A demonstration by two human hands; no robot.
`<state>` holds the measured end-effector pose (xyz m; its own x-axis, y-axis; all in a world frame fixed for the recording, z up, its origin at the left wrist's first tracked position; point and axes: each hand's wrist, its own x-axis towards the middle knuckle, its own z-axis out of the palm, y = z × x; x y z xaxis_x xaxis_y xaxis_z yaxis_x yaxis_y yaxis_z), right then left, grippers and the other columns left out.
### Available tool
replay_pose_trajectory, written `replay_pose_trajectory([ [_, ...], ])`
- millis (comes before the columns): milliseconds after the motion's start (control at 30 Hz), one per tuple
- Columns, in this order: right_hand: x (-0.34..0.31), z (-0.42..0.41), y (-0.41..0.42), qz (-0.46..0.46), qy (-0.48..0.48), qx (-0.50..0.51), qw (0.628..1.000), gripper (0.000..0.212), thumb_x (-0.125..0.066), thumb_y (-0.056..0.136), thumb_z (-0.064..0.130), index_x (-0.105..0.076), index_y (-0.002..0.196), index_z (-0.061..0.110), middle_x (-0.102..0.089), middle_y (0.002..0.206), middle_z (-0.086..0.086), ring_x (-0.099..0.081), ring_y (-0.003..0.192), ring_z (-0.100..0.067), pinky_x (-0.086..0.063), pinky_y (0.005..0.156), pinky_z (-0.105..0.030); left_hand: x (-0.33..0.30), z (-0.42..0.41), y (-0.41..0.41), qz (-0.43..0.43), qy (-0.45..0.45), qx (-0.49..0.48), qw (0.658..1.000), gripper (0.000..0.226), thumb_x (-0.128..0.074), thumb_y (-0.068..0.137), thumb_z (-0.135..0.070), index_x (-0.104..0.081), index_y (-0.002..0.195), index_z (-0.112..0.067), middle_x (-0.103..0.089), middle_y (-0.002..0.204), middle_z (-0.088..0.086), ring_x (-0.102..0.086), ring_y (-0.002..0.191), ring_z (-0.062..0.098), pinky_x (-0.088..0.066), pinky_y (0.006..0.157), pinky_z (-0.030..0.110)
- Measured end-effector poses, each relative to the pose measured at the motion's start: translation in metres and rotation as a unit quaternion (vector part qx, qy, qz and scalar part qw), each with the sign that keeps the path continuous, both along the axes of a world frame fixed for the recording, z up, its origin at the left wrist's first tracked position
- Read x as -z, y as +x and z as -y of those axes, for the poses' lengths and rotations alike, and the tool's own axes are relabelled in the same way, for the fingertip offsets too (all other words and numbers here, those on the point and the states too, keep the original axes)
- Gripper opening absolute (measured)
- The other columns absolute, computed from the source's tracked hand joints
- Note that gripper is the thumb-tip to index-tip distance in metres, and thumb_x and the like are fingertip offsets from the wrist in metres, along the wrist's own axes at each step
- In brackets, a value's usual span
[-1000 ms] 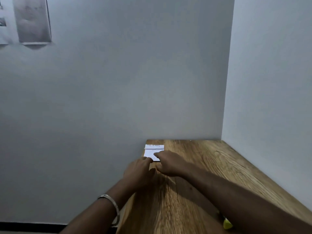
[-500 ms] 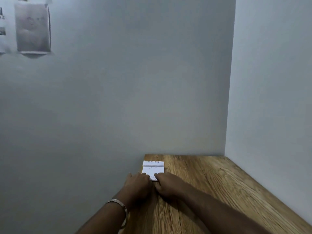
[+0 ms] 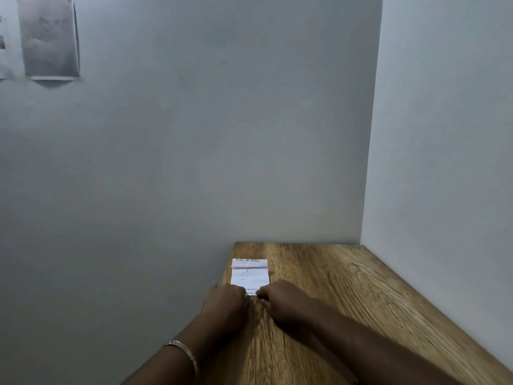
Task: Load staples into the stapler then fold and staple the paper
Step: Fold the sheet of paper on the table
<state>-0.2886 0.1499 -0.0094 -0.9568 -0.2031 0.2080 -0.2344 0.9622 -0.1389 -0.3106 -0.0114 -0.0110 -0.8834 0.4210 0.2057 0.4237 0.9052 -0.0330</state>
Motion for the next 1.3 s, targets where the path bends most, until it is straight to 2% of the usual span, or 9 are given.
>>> replay_pose_trajectory([
  [167, -0.002, -0.004, 0.053, 0.005, 0.001, -0.012, 1.000, 0.029, -0.050, 0.099, 0.014, -0.066, 0.123, 0.019, -0.069, 0.119, -0.005, -0.064, 0.103, -0.021, -0.054, 0.089, -0.036, -0.003, 0.000, 0.049, 0.005, 0.009, 0.005, 1.000, 0.031, -0.042, 0.100, -0.028, -0.067, 0.106, -0.011, -0.072, 0.107, 0.009, -0.068, 0.093, 0.025, -0.046, 0.098, 0.042],
  [300, -0.007, -0.006, 0.105, 0.005, 0.010, -0.031, 0.999, 0.030, -0.048, 0.100, 0.021, -0.064, 0.125, 0.022, -0.069, 0.119, -0.004, -0.063, 0.103, -0.021, -0.053, 0.088, -0.037, -0.003, 0.003, 0.095, 0.000, 0.006, 0.008, 1.000, 0.028, -0.042, 0.099, -0.022, -0.067, 0.102, -0.009, -0.071, 0.099, 0.009, -0.066, 0.080, 0.021, -0.045, 0.067, 0.031],
  [433, -0.014, -0.003, 0.152, 0.003, 0.033, -0.059, 0.998, 0.028, -0.047, 0.100, 0.022, -0.066, 0.121, 0.023, -0.070, 0.115, -0.004, -0.064, 0.102, -0.023, -0.050, 0.083, -0.036, -0.004, 0.011, 0.141, -0.028, -0.034, 0.029, 0.999, 0.027, -0.043, 0.099, -0.020, -0.066, 0.093, -0.008, -0.071, 0.091, 0.009, -0.061, 0.070, 0.022, -0.044, 0.062, 0.034],
  [633, -0.015, 0.001, 0.221, -0.029, 0.064, -0.094, 0.993, 0.023, -0.049, 0.098, 0.029, -0.067, 0.109, 0.022, -0.072, 0.106, -0.004, -0.064, 0.097, -0.024, -0.049, 0.080, -0.036, -0.009, 0.026, 0.197, 0.003, 0.005, 0.051, 0.999, 0.027, -0.045, 0.098, -0.021, -0.067, 0.086, -0.010, -0.070, 0.089, 0.007, -0.066, 0.077, 0.024, -0.056, 0.071, 0.042],
  [833, -0.020, 0.000, 0.261, -0.033, 0.077, -0.155, 0.984, 0.017, -0.056, 0.094, 0.029, -0.068, 0.094, 0.017, -0.073, 0.096, -0.001, -0.064, 0.090, -0.020, -0.046, 0.074, -0.033, -0.011, 0.044, 0.236, -0.005, 0.035, 0.116, 0.993, 0.027, -0.049, 0.098, -0.031, -0.072, 0.109, -0.022, -0.070, 0.108, -0.001, -0.064, 0.092, 0.016, -0.054, 0.077, 0.035],
  [967, -0.018, -0.002, 0.259, -0.024, 0.022, -0.146, 0.989, 0.028, -0.063, 0.093, 0.030, -0.069, 0.117, 0.016, -0.071, 0.118, -0.002, -0.062, 0.110, -0.019, -0.048, 0.091, -0.034, -0.010, 0.048, 0.241, -0.009, 0.048, 0.130, 0.990, 0.028, -0.056, 0.095, -0.033, -0.066, 0.120, -0.026, -0.068, 0.118, -0.003, -0.063, 0.101, 0.015, -0.047, 0.076, 0.028],
  [1067, -0.018, -0.004, 0.252, -0.035, -0.021, -0.126, 0.991, 0.048, -0.069, 0.089, 0.033, -0.060, 0.133, 0.019, -0.060, 0.137, 0.003, -0.051, 0.126, -0.013, -0.038, 0.103, -0.026, -0.011, 0.050, 0.241, -0.029, 0.058, 0.130, 0.989, 0.036, -0.062, 0.091, -0.038, -0.061, 0.126, -0.028, -0.063, 0.130, -0.005, -0.061, 0.112, 0.017, -0.049, 0.086, 0.032],
  [1200, -0.018, -0.005, 0.245, -0.046, -0.011, -0.104, 0.994, 0.052, -0.073, 0.084, 0.041, -0.060, 0.131, 0.022, -0.059, 0.131, 0.005, -0.051, 0.120, -0.012, -0.037, 0.094, -0.024, -0.019, 0.055, 0.236, -0.031, 0.045, 0.113, 0.992, 0.044, -0.065, 0.089, -0.042, -0.059, 0.130, -0.027, -0.059, 0.136, -0.005, -0.059, 0.119, 0.018, -0.050, 0.095, 0.036],
  [1300, -0.021, -0.004, 0.243, -0.031, 0.002, -0.105, 0.994, 0.037, -0.075, 0.084, 0.039, -0.071, 0.116, 0.020, -0.068, 0.116, 0.002, -0.060, 0.107, -0.013, -0.040, 0.081, -0.023, -0.025, 0.059, 0.231, 0.031, 0.045, 0.109, 0.993, 0.041, -0.068, 0.086, -0.046, -0.067, 0.122, -0.026, -0.065, 0.125, -0.004, -0.060, 0.111, 0.015, -0.051, 0.091, 0.037],
])
